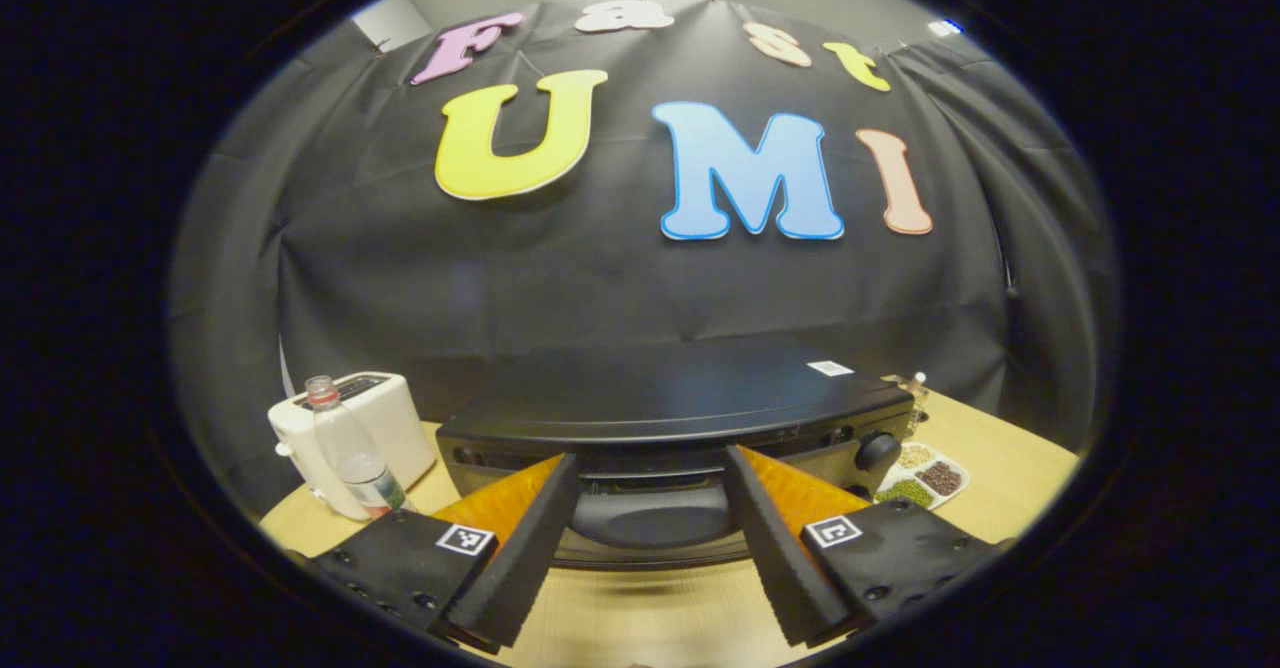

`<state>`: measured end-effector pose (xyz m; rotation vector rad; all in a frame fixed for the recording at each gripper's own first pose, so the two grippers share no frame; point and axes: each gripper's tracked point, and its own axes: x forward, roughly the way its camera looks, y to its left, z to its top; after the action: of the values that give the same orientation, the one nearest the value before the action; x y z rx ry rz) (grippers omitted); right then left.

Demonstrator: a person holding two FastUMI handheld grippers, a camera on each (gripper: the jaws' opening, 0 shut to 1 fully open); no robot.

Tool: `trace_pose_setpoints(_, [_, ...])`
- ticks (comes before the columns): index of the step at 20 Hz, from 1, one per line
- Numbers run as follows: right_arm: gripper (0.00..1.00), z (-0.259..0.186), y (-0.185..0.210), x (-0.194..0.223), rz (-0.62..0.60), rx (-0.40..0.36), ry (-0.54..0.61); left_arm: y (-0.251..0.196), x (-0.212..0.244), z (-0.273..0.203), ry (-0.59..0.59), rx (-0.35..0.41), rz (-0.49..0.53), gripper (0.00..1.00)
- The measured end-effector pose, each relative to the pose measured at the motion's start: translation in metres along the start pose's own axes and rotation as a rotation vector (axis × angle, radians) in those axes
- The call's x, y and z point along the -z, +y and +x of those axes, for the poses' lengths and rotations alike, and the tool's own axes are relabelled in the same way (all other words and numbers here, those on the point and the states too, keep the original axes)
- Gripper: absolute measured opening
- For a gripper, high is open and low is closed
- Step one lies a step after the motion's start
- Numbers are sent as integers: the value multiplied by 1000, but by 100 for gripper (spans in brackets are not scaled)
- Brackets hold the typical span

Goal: Open the electric oven with the left hand, put the food in, and close the electric oven.

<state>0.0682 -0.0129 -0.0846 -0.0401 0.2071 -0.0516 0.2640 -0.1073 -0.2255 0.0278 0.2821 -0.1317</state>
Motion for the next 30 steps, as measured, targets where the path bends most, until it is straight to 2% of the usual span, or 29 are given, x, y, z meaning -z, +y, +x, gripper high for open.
trace_pose_setpoints(2, [95, -4, 5, 0, -1, -25, -1, 0, 8, -16, 9, -5, 2, 97])
trace_pose_setpoints(5, [95, -9, 8, 4, 2, -56, 9, -2, 26, -37, 32, -7, 1, 97])
trace_pose_setpoints(6, [95, -12, 9, 5, 5, -65, 10, -3, 31, -44, 41, -6, -5, 100])
trace_pose_setpoints(9, [95, -21, 9, 7, -2, -86, 13, -5, 52, -61, 76, -13, -13, 97])
trace_pose_setpoints(10, [95, -25, 9, 9, -5, -93, 18, -5, 58, -65, 87, -17, -14, 100])
trace_pose_setpoints(13, [95, -32, 7, 12, 2, -107, 28, -7, 80, -75, 130, -29, -22, 100])
trace_pose_setpoints(14, [95, -35, 7, 14, 6, -112, 34, -7, 88, -77, 147, -30, -21, 97])
trace_pose_setpoints(16, [95, -40, 7, 21, 6, -124, 57, -8, 107, -82, 183, -38, -10, 100])
trace_pose_setpoints(17, [95, -44, 8, 24, 3, -134, 73, -8, 115, -85, 199, -41, 0, 98])
trace_pose_setpoints(19, [96, -49, 11, 28, -7, -155, 92, -12, 125, -92, 213, -31, 10, 100])
trace_pose_setpoints(20, [95, -51, 14, 32, -9, -170, 104, -13, 127, -96, 219, -25, 9, 98])
trace_pose_setpoints(22, [96, -54, 23, 41, -1, -210, 136, -12, 123, -110, 216, -28, -2, 100])
trace_pose_setpoints(23, [95, -55, 30, 46, 10, -237, 158, -9, 116, -119, 202, -35, -9, 98])
trace_pose_setpoints(26, [96, -58, 52, 69, 62, -325, 241, 6, 82, -149, 140, -64, -11, 100])
trace_pose_setpoints(30, [96, -59, 77, 106, 153, -441, 396, 34, 27, -194, 32, -112, 3, 97])
